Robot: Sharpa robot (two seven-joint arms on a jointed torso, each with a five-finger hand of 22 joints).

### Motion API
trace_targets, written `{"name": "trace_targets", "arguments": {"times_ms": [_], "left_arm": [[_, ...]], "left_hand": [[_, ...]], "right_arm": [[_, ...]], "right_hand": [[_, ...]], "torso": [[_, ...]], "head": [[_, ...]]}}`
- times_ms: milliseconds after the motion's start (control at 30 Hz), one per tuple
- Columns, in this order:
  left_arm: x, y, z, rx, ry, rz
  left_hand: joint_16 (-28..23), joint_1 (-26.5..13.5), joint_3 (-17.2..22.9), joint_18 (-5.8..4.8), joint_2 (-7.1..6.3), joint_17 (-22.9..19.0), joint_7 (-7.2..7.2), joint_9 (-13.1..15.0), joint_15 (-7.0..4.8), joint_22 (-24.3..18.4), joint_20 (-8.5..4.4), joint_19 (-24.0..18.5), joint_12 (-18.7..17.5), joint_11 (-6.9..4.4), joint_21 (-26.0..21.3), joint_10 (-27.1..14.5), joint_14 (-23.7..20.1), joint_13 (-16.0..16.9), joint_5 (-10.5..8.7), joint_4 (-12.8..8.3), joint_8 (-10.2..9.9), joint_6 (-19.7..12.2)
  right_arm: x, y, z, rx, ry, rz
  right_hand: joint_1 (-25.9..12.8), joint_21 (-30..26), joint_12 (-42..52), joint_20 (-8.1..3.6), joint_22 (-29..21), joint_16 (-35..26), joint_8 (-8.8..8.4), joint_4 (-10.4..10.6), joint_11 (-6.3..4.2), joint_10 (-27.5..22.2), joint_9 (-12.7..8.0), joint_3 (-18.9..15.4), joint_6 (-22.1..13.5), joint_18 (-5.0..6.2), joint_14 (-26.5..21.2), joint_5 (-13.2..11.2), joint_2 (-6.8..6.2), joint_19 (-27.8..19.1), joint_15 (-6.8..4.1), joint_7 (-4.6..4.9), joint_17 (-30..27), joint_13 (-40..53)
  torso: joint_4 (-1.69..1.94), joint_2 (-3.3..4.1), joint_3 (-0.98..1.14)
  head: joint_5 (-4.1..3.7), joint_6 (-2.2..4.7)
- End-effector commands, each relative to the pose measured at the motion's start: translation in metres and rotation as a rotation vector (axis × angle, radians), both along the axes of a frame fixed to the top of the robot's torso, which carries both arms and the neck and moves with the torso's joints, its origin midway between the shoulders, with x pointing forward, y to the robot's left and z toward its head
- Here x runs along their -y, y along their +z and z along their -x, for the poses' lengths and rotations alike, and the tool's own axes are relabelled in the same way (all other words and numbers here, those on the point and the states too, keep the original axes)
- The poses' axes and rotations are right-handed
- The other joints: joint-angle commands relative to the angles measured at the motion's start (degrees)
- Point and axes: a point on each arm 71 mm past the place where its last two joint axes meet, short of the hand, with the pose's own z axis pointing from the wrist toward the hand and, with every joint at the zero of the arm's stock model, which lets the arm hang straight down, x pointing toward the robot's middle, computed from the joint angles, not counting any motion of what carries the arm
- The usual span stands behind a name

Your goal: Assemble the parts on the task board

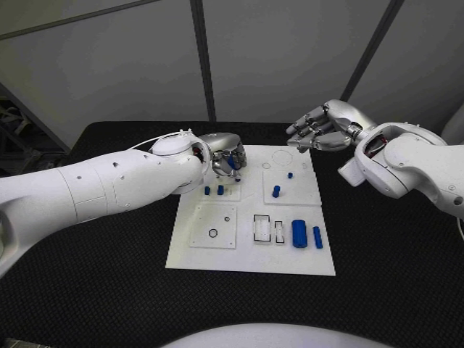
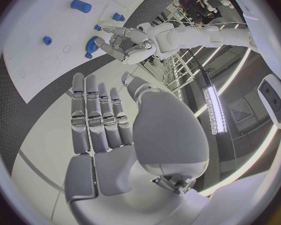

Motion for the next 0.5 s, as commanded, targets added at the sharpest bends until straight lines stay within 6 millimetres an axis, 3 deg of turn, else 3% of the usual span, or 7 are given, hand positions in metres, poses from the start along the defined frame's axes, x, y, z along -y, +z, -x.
{"name": "trace_targets", "arguments": {"times_ms": [33,500], "left_arm": [[0.0023,-0.0030,0.0010,-0.021,-0.017,-0.049],[0.0030,-0.0098,0.0011,-0.061,-0.009,-0.081]], "left_hand": [[0.9,-0.2,0.3,-1.14,0.58,0.8,-0.05,-0.4,-0.09,0.4,0.12,0.6,0.4,0.10,0.5,0.5,0.5,-0.4,0.27,-0.2,0.1,0.4],[3.3,-0.7,0.8,-1.62,0.75,2.8,0.25,-1.5,0.08,3.0,0.23,2.0,0.8,0.25,3.1,1.1,1.3,-1.6,0.26,-0.4,0.0,0.6]], "right_arm": [[-0.0019,0.0016,0.0003,0.007,0.012,0.000],[-0.0023,0.0015,0.0002,0.006,0.013,0.001]], "right_hand": [[0.2,-0.2,-0.1,0.12,-0.1,-0.3,-0.21,-0.2,0.05,-0.4,0.1,-0.2,-0.2,0.54,-0.5,0.2,0.55,0.1,0.02,-0.01,-0.1,-0.1],[0.2,-0.2,-0.1,0.12,-0.1,-0.3,-0.21,-0.2,0.05,-0.4,0.1,-0.2,-0.2,0.54,-0.5,0.2,0.55,0.1,0.02,-0.01,-0.1,-0.1]], "torso": [[0.11,-0.02,0.04],[0.07,0.00,-0.02]], "head": [[-0.06,-0.17],[-0.03,-0.32]]}}
